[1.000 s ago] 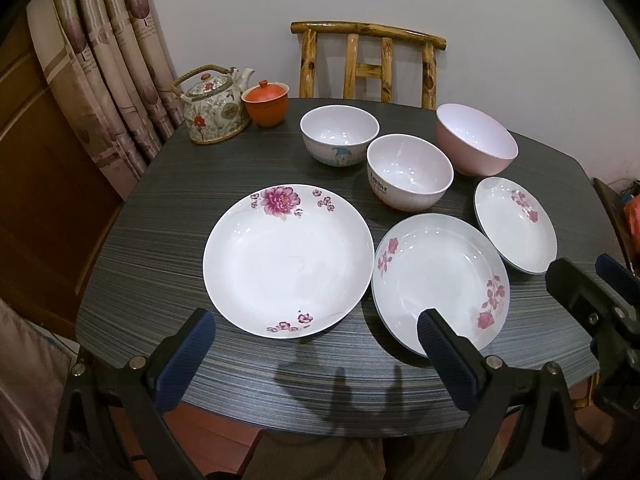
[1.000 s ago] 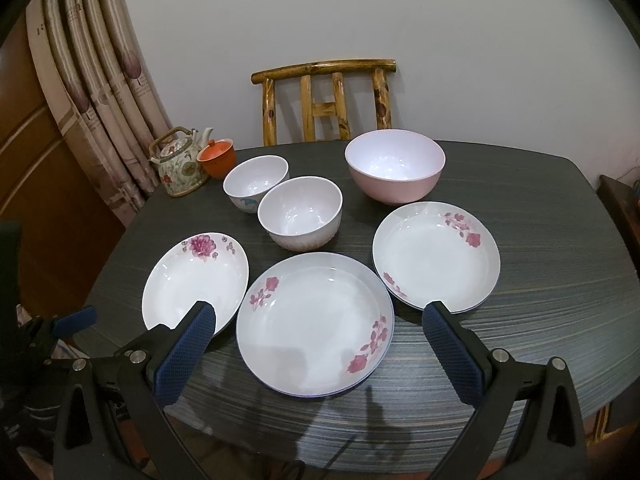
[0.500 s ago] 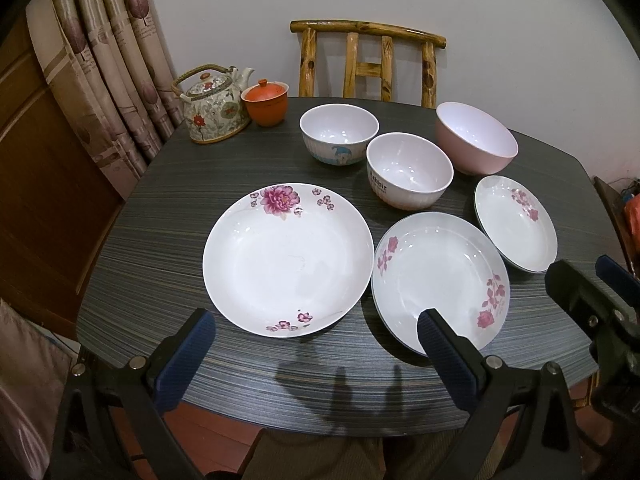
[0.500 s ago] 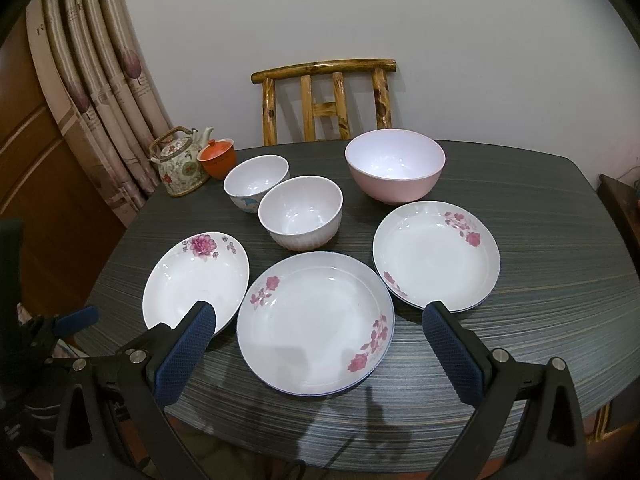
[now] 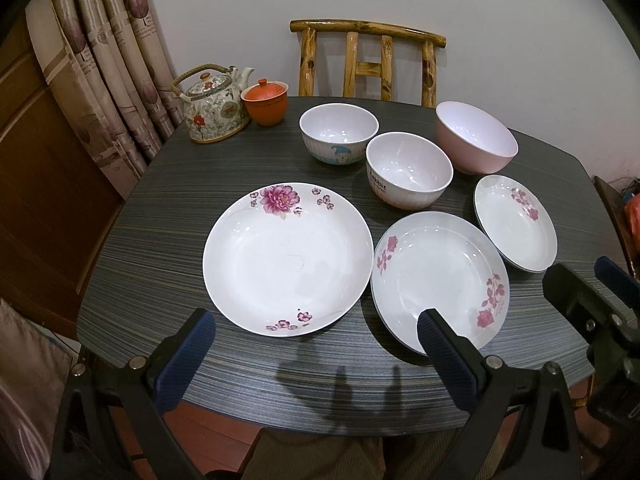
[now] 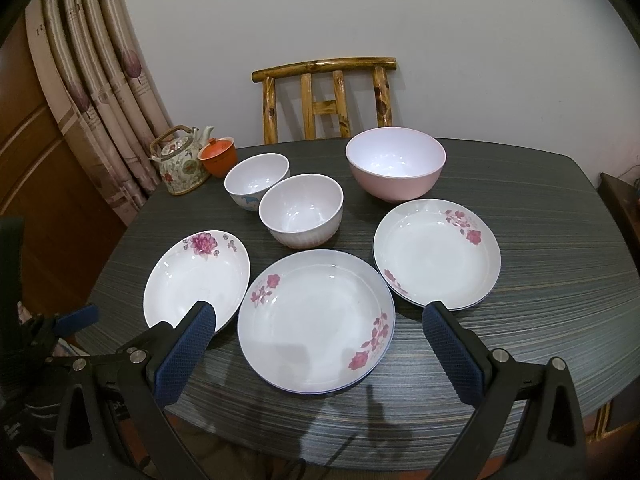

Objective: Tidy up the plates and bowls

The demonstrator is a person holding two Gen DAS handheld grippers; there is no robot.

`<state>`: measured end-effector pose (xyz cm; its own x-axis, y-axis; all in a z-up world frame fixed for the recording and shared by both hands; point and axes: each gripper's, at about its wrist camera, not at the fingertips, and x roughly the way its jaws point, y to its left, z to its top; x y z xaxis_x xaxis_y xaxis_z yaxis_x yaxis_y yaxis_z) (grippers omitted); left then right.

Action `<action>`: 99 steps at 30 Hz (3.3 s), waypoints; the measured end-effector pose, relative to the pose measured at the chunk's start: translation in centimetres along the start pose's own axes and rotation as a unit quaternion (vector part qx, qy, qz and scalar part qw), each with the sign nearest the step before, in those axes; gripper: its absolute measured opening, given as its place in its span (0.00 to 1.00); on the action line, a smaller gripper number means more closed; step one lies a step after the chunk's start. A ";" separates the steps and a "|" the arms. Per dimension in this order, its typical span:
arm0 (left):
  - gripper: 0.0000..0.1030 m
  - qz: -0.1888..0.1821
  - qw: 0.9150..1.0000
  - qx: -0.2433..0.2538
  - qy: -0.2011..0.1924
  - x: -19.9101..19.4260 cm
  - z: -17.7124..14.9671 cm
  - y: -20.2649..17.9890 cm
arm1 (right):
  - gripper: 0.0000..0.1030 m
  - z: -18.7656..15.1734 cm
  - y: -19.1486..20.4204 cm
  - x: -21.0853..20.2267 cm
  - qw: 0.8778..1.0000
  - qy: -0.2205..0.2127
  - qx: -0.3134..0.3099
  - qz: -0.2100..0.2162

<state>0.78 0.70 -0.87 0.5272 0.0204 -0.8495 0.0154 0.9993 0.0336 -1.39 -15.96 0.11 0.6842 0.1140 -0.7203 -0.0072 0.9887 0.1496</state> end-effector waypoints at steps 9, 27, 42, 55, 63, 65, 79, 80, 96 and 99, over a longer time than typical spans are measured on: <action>1.00 0.000 1.000 -0.003 0.002 0.0 -0.2 0.1 | 1.00 -0.2 0.1 0.0 1.000 0.002 -0.001 0.000; 1.00 -0.044 0.998 -0.043 0.020 1.2 1.0 3.3 | 1.00 0.8 1.3 0.5 0.999 0.015 -0.029 0.017; 0.78 -0.076 0.983 -0.161 0.049 3.3 2.8 13.2 | 0.83 4.9 5.0 5.7 0.987 0.094 -0.094 0.092; 0.66 -0.124 0.961 -0.221 0.110 7.8 3.0 16.9 | 0.59 7.2 7.1 12.5 0.971 0.182 -0.075 0.134; 0.66 -0.134 0.954 -0.236 0.130 9.6 2.8 17.4 | 0.46 7.5 8.2 17.0 0.961 0.234 -0.062 0.136; 0.66 -0.134 0.953 -0.239 0.133 9.9 2.8 17.4 | 0.42 7.3 8.3 17.8 0.959 0.243 -0.061 0.135; 0.60 -0.136 0.946 -0.249 0.155 11.9 2.6 17.0 | 0.31 6.9 8.8 21.7 0.951 0.273 -0.068 0.129; 0.60 -0.136 0.946 -0.249 0.157 12.1 2.6 16.9 | 0.31 6.9 8.8 22.0 0.951 0.273 -0.069 0.128; 0.41 -0.132 0.942 -0.253 0.178 13.7 2.1 16.5 | 0.31 6.1 9.0 24.2 0.945 0.288 -0.070 0.139; 0.36 -0.134 0.941 -0.255 0.178 13.9 1.9 16.4 | 0.31 6.0 8.9 24.3 0.945 0.287 -0.073 0.138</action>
<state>10.00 17.27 -11.08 0.2425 -0.3170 -0.9169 -0.3499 0.8529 -0.3874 19.59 -4.94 -12.01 0.1331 0.3617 -0.9228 -0.2560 0.9120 0.3205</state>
